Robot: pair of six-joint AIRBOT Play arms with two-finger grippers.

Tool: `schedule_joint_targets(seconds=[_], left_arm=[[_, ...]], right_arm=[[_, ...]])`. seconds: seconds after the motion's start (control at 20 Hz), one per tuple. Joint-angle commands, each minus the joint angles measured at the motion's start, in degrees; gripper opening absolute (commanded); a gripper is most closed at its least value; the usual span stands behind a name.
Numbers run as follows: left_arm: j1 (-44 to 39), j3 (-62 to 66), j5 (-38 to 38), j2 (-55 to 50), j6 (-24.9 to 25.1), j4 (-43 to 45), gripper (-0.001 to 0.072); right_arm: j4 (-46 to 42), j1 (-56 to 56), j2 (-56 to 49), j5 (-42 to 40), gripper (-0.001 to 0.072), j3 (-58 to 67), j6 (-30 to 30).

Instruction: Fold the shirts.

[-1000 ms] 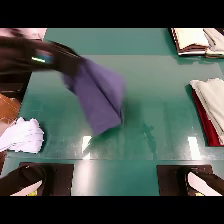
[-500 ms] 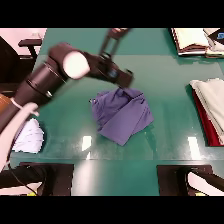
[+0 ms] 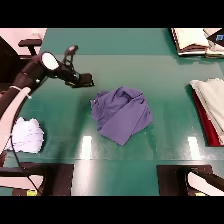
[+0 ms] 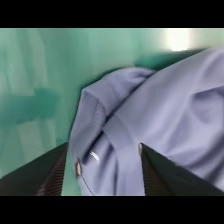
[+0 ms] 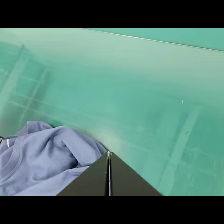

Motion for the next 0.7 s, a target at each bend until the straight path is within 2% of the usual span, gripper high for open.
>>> schedule_joint_targets(seconds=[0.0,0.25,0.6,0.65], left_arm=[[1.09,-2.67,3.56,-6.47,3.28,-6.62,0.0524],[-1.51,-2.43,8.26,-10.84,7.67,-10.43,0.0524],[-5.03,-2.38,12.44,-10.99,7.72,-10.29,0.0522],[-5.03,-2.38,12.46,-10.99,7.72,-10.29,0.0370]], right_arm=[[0.02,0.02,-0.04,0.83,0.0018,0.07,0.02],[0.00,0.02,-0.04,1.36,0.0018,0.07,0.02],[0.02,0.02,-0.04,3.08,0.0018,0.07,0.02],[0.02,0.02,-0.04,3.43,0.0018,0.07,0.02]])
